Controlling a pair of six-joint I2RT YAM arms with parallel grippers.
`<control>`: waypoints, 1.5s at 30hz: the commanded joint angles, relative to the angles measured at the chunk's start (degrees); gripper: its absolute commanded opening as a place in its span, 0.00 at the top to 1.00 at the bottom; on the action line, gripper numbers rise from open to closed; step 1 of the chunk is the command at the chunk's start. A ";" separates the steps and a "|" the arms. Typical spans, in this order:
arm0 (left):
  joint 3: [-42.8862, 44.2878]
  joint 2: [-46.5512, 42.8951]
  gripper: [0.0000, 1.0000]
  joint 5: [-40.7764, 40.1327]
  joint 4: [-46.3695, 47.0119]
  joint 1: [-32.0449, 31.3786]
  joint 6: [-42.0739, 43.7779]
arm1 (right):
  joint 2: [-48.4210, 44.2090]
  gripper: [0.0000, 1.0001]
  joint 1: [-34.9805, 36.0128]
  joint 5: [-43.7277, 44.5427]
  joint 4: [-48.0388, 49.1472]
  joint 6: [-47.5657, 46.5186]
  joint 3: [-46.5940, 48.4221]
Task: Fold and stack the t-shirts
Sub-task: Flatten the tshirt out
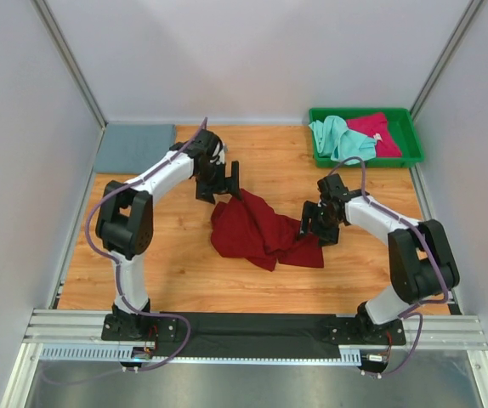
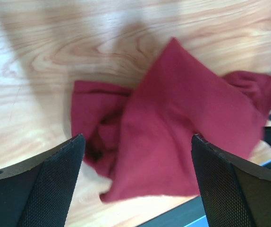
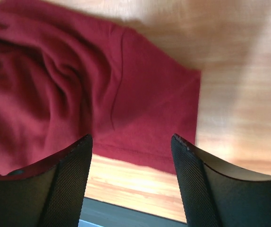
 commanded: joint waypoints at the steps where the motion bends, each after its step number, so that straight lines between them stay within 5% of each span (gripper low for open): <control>1: 1.37 4.35 0.02 0.71 -1.51 -0.31 3.14 | 3.81 0.34 -0.31 -0.38 3.92 0.14 4.34; 5: 0.49 6.20 0.22 4.75 1.84 -0.31 2.71 | 6.45 0.61 -0.40 0.06 4.71 1.11 5.84; 6: 0.83 6.03 0.41 5.54 2.10 -0.31 2.53 | 6.55 0.76 -0.49 0.32 4.88 1.28 6.02; 8: 1.45 4.98 0.62 5.29 2.63 -0.31 2.44 | 6.20 0.93 -0.40 1.29 4.89 1.72 7.59; 11: 3.82 2.35 0.99 3.89 1.41 -0.31 2.70 | 5.58 1.00 -0.58 3.39 4.01 1.29 10.84; 12: 5.74 1.47 1.00 1.35 0.36 -0.22 3.14 | 5.41 1.00 -0.58 4.62 3.57 1.20 14.07; 17: 11.03 -10.28 1.00 -14.44 -9.04 0.21 5.43 | 1.99 1.00 -0.66 10.33 -0.38 0.15 27.70; 22: 8.50 -29.68 1.00 -19.77 -8.45 0.92 5.08 | -0.92 1.00 -1.54 15.43 -5.31 0.40 43.61; 26: 0.24 -40.96 1.00 -11.01 -2.12 -0.30 -1.23 | -5.93 1.00 -4.26 16.32 -3.90 2.34 40.84; 29: -6.61 -43.01 1.00 -12.71 -1.58 -9.77 -5.98 | -8.74 0.98 -8.73 15.62 -4.60 3.04 32.61; 31: -9.87 -41.71 1.00 -13.17 -0.18 -19.97 -8.44 | -11.63 0.82 -10.76 16.75 -3.47 4.18 25.65; 32: -11.89 -41.09 1.00 -10.82 1.04 -22.52 -10.37 | -12.17 0.58 -12.77 17.63 -3.46 4.10 19.35; 36: -20.60 -38.79 0.19 -9.12 1.61 -34.75 -16.02 | -12.35 0.39 -17.27 16.68 -7.84 1.99 10.97; 38: -22.52 -41.94 0.04 -15.50 -3.23 -35.64 -15.84 | -14.88 0.39 -17.28 14.67 -8.04 0.77 8.58; 45: -28.08 -51.45 0.06 -14.41 -5.81 -15.72 -12.24 | -15.71 0.38 -5.51 10.69 0.99 0.92 4.79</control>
